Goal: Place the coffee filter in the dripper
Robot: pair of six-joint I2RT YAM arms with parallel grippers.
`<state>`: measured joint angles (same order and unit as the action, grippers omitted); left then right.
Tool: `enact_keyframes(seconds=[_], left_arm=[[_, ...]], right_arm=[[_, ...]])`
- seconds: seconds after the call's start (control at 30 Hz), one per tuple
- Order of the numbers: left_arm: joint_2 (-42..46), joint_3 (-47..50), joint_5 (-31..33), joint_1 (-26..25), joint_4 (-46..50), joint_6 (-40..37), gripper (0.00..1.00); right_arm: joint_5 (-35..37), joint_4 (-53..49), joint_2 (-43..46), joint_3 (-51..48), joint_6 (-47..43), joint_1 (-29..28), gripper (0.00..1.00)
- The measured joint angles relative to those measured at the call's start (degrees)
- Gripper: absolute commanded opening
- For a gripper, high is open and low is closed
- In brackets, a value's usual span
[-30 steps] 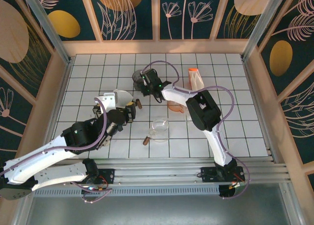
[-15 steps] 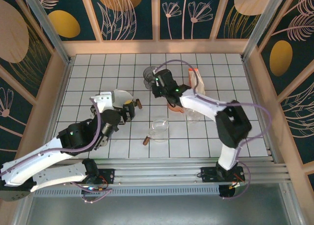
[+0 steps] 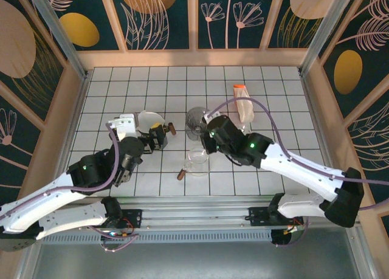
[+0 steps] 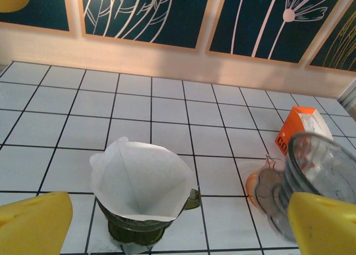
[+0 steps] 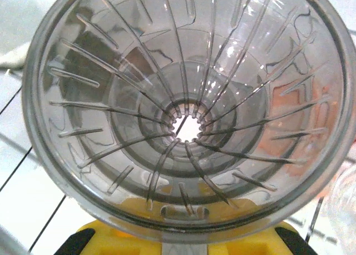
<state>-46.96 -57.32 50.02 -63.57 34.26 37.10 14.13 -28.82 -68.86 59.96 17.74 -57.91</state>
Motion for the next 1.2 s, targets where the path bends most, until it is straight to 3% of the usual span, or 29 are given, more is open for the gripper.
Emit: enact_keyframes(seconds=[0.3, 1.2], left_arm=[[-1.2, 0.0, -0.1, 0.0, -1.1, -0.1, 0.99], [-1.2, 0.8, -0.3, 0.0, -1.1, 0.0, 0.99]], right_arm=[[-0.1, -4.2, 0.1, -4.2, 5.4, -7.6, 0.08], [7.1, -8.3, 0.1, -4.3, 10.7, -13.1, 0.09]])
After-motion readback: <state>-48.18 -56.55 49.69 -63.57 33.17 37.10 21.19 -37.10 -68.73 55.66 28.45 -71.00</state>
